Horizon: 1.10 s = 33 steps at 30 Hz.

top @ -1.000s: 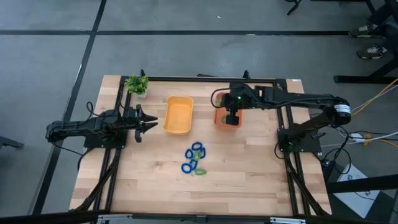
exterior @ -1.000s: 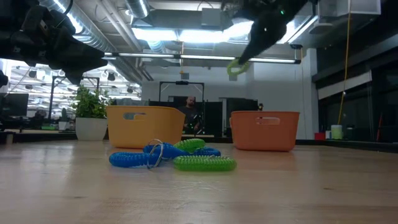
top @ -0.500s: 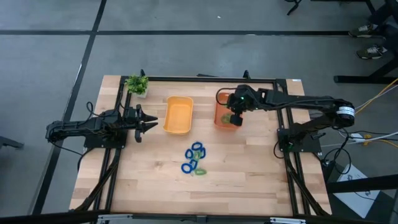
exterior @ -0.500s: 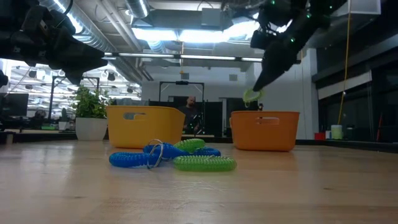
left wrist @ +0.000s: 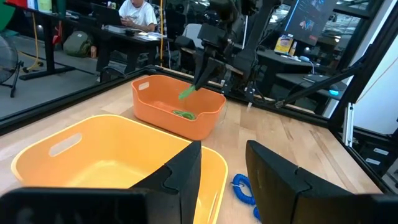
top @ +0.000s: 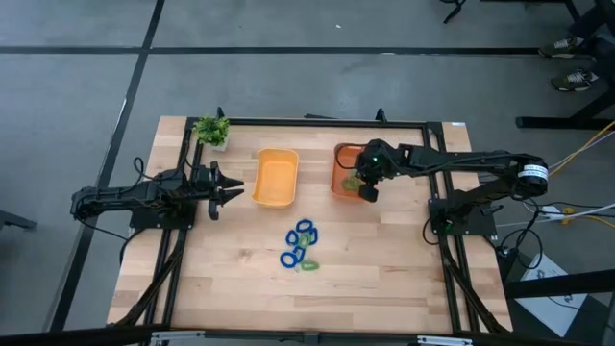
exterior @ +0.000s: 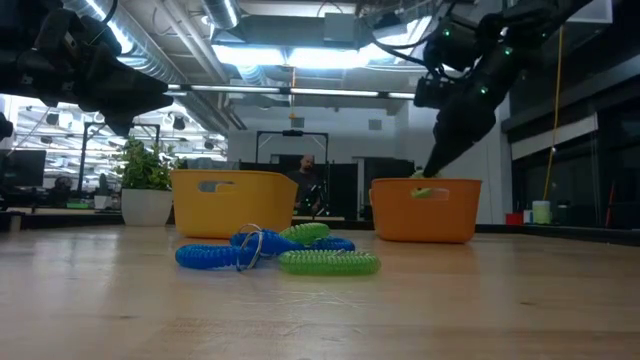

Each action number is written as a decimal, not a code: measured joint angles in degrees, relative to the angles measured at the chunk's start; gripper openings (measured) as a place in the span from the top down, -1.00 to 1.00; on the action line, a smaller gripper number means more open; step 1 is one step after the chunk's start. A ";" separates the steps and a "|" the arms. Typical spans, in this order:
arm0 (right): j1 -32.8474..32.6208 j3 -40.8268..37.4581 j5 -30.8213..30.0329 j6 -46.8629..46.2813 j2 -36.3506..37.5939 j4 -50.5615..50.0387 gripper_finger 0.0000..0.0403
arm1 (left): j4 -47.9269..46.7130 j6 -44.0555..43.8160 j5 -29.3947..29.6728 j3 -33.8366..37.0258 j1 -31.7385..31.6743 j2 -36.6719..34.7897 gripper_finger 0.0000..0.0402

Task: Sort spring keychains
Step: Put the green spring keychain into the orange bin

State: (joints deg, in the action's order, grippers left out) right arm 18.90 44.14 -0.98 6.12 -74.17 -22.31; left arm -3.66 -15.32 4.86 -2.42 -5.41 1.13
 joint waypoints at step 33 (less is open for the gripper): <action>-2.36 -0.46 0.62 -0.09 -0.07 8.18 0.53 | 0.00 0.00 0.00 0.01 0.00 -0.01 0.39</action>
State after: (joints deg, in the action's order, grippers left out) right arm 16.53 43.68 -0.36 6.03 -74.24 -14.13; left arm -3.66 -15.31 4.86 -2.41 -5.41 1.11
